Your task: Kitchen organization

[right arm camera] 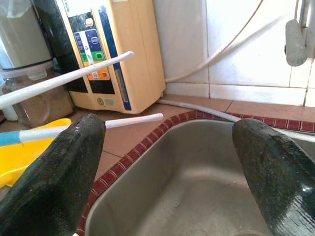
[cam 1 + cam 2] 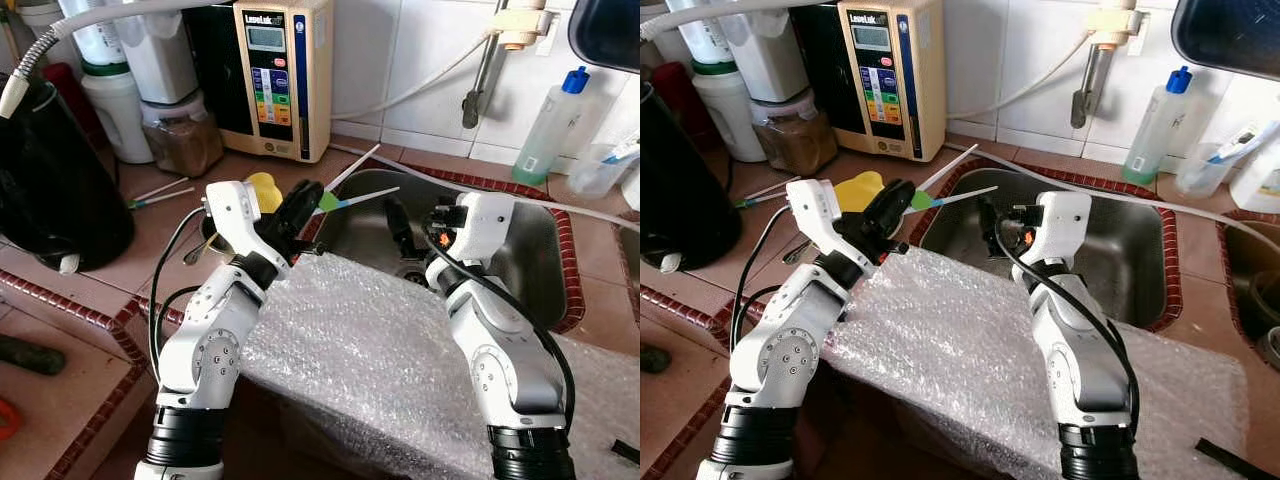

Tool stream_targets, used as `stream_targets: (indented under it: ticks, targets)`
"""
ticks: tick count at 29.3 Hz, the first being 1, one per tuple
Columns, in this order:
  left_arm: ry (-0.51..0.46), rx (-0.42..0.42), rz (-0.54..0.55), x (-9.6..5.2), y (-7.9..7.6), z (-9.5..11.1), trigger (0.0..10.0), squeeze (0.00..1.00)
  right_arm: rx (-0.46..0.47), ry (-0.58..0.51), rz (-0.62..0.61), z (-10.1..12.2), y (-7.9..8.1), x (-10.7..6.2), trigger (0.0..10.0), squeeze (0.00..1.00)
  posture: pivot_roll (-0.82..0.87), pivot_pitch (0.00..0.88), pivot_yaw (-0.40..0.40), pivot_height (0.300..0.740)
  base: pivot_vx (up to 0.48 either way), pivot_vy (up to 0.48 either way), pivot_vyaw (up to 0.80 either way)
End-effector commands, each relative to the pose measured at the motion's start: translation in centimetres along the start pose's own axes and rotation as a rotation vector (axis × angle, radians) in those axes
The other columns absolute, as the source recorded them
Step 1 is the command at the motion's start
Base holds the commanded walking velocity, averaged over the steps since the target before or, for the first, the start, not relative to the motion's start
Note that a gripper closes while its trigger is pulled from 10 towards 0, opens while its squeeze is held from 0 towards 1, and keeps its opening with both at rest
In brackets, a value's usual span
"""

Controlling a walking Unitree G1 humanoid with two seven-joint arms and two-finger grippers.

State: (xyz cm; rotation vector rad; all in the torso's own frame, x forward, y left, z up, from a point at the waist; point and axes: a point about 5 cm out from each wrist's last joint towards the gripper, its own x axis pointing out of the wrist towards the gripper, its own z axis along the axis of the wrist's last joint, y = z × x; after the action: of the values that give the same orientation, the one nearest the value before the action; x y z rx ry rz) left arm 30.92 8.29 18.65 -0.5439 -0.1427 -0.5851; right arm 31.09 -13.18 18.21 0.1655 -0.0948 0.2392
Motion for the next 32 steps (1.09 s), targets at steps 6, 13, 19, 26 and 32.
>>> stream_targets:
  ticks: [6, 13, 19, 26, 32]
  targets:
    - [-0.017, -0.002, 0.037, 0.2, 0.4, -0.1, 0.0, 0.00, -0.261, -0.018, 0.218, 1.1, 1.7, 0.3, 10.0, 0.00, -0.01, 0.000, -0.010, 0.740, 0.000, 0.000, 0.00]
    - [0.004, 0.013, 0.027, 0.6, 0.5, 0.2, 0.0, 0.00, -0.390, -0.024, 0.297, 0.5, 0.9, 0.2, 10.0, 0.00, 0.01, 0.000, 0.031, 0.740, 0.000, 0.000, 0.00]
    - [0.047, 0.020, -0.019, 1.1, -0.2, -0.4, 0.0, 0.00, -0.582, -0.023, 0.349, -0.3, 0.6, -0.4, 10.0, 0.00, 0.00, 0.000, 0.057, 0.740, 0.000, 0.000, 0.00]
    - [0.086, 0.008, -0.030, 1.0, -0.7, -1.2, 0.0, 0.00, -0.708, -0.044, 0.391, -0.6, 0.3, -0.6, 10.0, 0.00, 0.01, 0.000, 0.031, 0.740, 0.000, 0.000, 0.00]
    - [0.095, -0.010, -0.031, 0.7, -1.4, -1.5, 0.0, 0.00, -0.726, -0.048, 0.413, -1.4, 1.0, -0.2, 10.0, 0.00, 0.03, 0.000, 0.012, 0.740, 0.000, 0.000, 0.00]
